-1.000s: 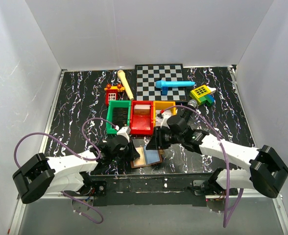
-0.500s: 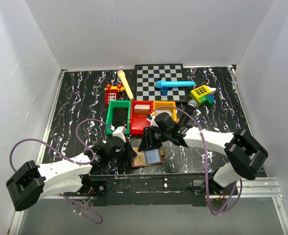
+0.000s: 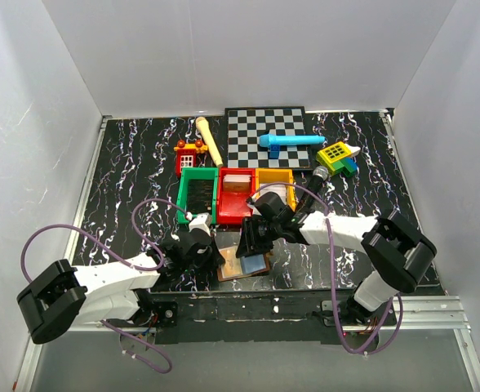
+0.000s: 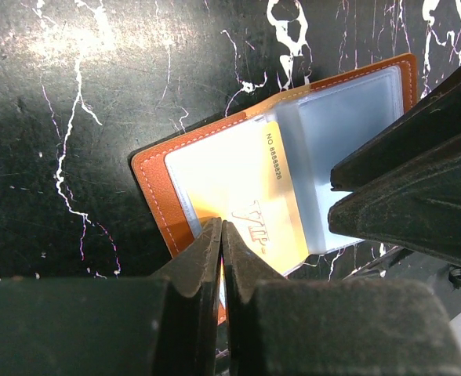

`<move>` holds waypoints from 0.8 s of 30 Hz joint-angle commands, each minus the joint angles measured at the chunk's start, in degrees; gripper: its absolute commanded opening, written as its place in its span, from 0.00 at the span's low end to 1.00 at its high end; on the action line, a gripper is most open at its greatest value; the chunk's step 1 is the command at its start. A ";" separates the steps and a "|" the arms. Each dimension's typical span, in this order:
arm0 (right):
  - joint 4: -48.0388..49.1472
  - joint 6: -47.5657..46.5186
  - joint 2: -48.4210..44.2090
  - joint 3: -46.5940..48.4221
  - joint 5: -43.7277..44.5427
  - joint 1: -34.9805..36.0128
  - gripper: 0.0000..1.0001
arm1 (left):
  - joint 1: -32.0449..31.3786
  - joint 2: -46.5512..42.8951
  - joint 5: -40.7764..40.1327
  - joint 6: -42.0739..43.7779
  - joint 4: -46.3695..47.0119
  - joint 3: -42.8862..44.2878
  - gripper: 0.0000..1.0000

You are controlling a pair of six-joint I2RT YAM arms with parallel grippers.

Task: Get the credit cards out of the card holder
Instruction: Remove the credit card from the card holder.

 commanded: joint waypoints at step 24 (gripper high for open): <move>0.67 -1.07 4.11 2.14 -1.67 0.64 0.40 | -0.12 -1.76 -1.98 -0.92 -1.24 -1.03 0.00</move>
